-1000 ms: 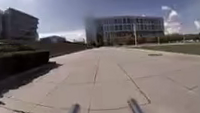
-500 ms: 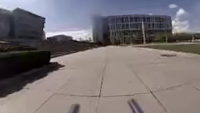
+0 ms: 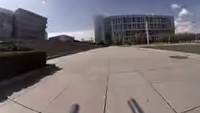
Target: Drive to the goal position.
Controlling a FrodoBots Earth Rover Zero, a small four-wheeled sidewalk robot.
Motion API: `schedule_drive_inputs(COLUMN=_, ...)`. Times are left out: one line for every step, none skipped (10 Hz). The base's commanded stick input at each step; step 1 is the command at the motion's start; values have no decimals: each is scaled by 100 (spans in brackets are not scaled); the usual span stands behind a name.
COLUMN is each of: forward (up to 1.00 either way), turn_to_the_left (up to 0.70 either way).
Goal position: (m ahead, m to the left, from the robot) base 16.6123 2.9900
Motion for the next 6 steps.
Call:
schedule_drive_inputs(forward=100, turn_to_the_left=0)
schedule_drive_inputs(forward=100, turn_to_the_left=0)
schedule_drive_inputs(forward=100, turn_to_the_left=0)
schedule_drive_inputs(forward=100, turn_to_the_left=0)
schedule_drive_inputs(forward=100, turn_to_the_left=0)
schedule_drive_inputs(forward=100, turn_to_the_left=-1)
